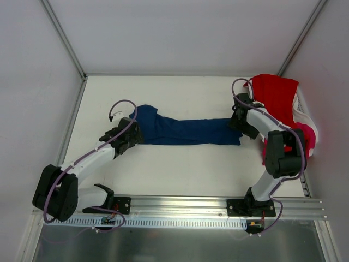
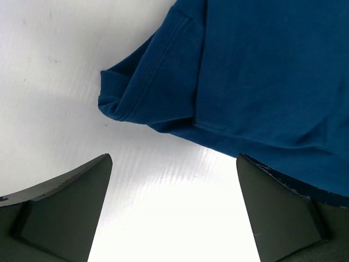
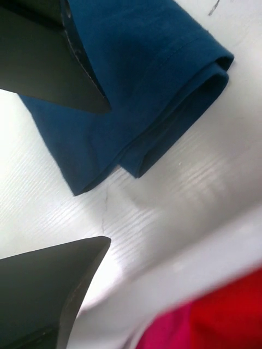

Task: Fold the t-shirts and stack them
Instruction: Fold the tshirt

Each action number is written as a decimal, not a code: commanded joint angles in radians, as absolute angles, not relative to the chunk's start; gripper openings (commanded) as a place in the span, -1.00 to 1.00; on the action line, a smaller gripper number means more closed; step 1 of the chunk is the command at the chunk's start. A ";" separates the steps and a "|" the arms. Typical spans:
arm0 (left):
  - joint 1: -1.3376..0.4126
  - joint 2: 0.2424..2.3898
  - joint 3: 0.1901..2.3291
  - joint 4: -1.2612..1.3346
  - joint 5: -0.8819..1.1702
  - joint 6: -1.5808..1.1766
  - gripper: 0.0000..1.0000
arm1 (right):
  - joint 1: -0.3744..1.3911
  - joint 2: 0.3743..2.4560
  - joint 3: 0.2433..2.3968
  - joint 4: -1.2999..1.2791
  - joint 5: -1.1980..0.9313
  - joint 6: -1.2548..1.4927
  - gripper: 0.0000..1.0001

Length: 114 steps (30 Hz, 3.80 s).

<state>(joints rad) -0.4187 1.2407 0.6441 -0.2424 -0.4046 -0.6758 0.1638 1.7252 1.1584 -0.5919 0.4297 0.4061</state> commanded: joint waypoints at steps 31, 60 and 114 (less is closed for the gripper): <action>-0.433 1.607 0.873 -0.216 -0.534 -0.871 -0.41 | 0.261 1.170 1.039 -0.661 0.506 0.367 0.99; -0.226 2.262 1.822 -0.215 -0.105 -0.548 -1.00 | 0.262 1.124 1.011 -0.684 0.532 0.318 0.99; -0.793 1.888 1.195 -0.029 -0.201 -0.971 0.98 | 0.388 0.910 0.790 -0.672 0.568 0.394 0.99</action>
